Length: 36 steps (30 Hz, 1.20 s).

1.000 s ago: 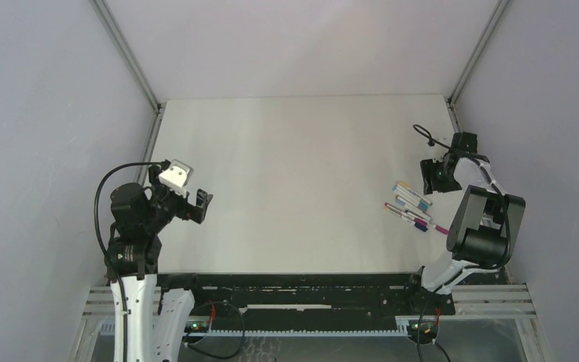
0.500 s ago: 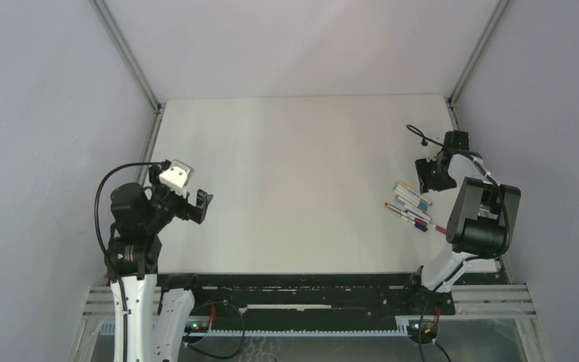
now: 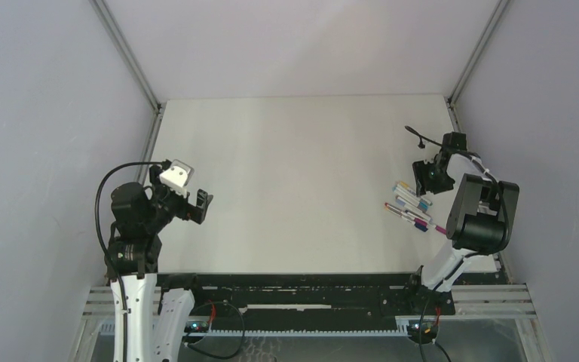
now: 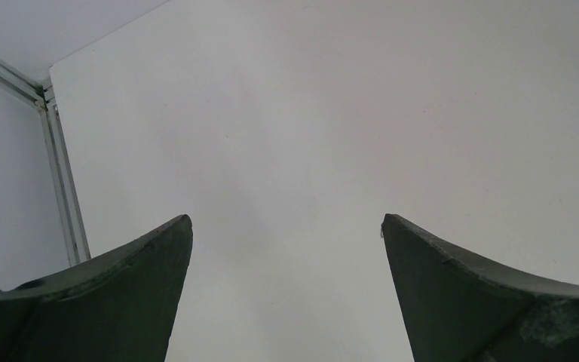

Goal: Open the pen caps
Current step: Pick up the pen from the center of the board.

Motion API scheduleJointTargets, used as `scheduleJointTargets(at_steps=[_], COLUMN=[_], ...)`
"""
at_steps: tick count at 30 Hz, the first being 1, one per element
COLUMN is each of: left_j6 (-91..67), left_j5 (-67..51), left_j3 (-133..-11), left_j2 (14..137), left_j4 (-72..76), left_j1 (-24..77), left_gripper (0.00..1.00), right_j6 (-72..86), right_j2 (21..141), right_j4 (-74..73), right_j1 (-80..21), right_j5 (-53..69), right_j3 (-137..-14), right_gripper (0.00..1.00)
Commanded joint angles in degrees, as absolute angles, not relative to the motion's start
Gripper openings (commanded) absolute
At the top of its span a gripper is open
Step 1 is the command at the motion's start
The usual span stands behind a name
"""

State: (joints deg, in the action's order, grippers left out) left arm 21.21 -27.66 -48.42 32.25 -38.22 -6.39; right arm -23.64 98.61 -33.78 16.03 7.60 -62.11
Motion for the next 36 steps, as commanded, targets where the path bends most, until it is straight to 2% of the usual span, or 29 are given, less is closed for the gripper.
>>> scheduleJointTargets(at_steps=[1, 14, 30, 36], left_j6=[22.1, 22.2, 22.1, 22.2], left_j5=[-28.6, -28.6, -28.7, -28.8], left_j3=[-47.2, -47.1, -47.2, -47.2], left_j2=[32.5, 32.4, 32.2, 32.2], left_j4=[-37.6, -37.6, -37.7, -37.7], left_j1=[-6.8, -6.8, -6.8, -6.8], left_gripper=[1.00, 1.00, 1.00, 1.00], right_j6=[-24.4, -24.3, -26.6, -26.9], right_j2=[99.6, 103.2, 107.1, 108.4], right_j4=[-33.2, -33.6, -36.8, -36.7], right_j1=[15.7, 15.6, 13.2, 11.0], right_j5=[7.8, 8.5, 13.9, 13.2], right_j3=[-64.1, -65.9, -68.6, -68.6], right_gripper=[0.56, 0.52, 0.39, 0.31])
